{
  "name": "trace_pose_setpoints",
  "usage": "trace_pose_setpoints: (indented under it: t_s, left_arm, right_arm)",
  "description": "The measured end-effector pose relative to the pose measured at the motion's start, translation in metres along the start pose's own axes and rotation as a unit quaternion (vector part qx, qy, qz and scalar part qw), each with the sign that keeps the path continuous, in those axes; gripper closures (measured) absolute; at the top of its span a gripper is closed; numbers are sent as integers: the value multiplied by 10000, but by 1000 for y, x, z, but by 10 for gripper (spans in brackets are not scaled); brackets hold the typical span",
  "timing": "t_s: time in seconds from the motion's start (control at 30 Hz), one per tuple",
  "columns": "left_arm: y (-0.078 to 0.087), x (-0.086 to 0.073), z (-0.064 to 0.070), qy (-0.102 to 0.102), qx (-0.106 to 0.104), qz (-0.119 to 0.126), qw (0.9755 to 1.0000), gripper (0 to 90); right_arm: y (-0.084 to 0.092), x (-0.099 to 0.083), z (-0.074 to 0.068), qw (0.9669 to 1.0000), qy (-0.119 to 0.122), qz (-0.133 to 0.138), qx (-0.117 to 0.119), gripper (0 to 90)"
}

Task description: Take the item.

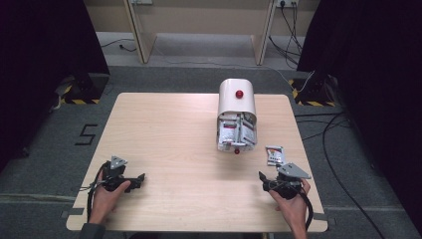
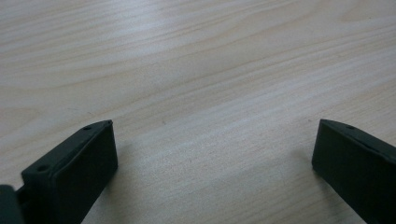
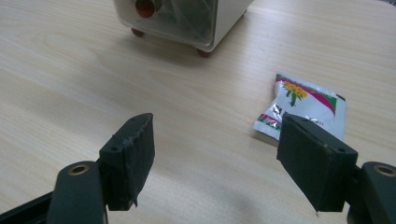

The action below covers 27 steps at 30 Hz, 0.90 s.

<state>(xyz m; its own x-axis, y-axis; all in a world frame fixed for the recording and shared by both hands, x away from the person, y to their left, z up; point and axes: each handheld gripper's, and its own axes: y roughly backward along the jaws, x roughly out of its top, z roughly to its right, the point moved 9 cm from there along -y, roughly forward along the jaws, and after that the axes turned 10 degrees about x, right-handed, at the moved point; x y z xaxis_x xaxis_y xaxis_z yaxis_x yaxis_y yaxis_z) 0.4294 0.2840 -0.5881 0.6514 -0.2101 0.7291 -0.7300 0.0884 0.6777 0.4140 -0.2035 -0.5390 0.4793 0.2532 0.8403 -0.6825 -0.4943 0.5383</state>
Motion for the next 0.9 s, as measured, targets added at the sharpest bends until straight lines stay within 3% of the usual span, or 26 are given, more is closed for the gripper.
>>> trace_pose_setpoints:
  t_s: [0.23, 0.33, 0.9]
  left_arm:
    - [0, 0, 0, 1, 0, 0, 10000, 0]
    - [0, 0, 0, 1, 0, 0, 10000, 0]
    - [0, 0, 0, 1, 0, 0, 10000, 0]
  right_arm:
    - [1, -8, -7, 10000, -16, -52, 71, 260]
    - [2, -10, -12, 9997, -108, -18, 239, 246]
    - [10, -34, -25, 9996, -85, -138, 249, 221]
